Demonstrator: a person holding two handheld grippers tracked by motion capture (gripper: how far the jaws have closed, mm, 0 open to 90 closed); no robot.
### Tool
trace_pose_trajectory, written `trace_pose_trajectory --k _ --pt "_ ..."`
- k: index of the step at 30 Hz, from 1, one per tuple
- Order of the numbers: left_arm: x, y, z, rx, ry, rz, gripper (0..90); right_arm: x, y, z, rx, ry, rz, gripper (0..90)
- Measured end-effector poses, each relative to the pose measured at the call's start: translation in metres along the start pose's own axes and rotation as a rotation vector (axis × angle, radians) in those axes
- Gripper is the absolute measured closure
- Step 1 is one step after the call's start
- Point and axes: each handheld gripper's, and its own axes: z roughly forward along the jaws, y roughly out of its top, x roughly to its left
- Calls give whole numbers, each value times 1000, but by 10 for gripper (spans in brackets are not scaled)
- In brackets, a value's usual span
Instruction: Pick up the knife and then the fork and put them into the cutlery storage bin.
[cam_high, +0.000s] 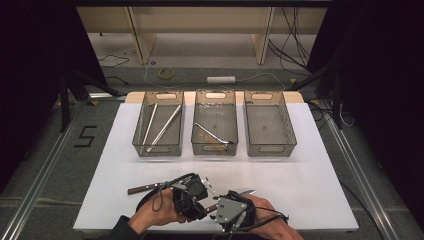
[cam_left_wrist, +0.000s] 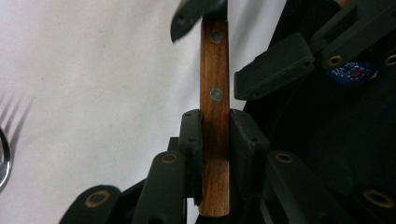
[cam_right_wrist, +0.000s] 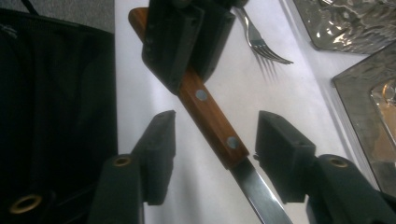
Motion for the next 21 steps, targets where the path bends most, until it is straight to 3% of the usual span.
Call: trace_pose_trajectory --k 4,5,9,21 --pt "-2 2 0 1 -7 1 751 2 0 3 16 0 -17 529" --pt "-2 3 1 4 -9 2 750 0 0 3 25 5 -55 548" --pt "-2 5 0 12 -13 15 750 2 0 3 35 0 -51 580" --pt "0 10 0 10 -29 22 748 3 -2 4 40 -41 -117 665"
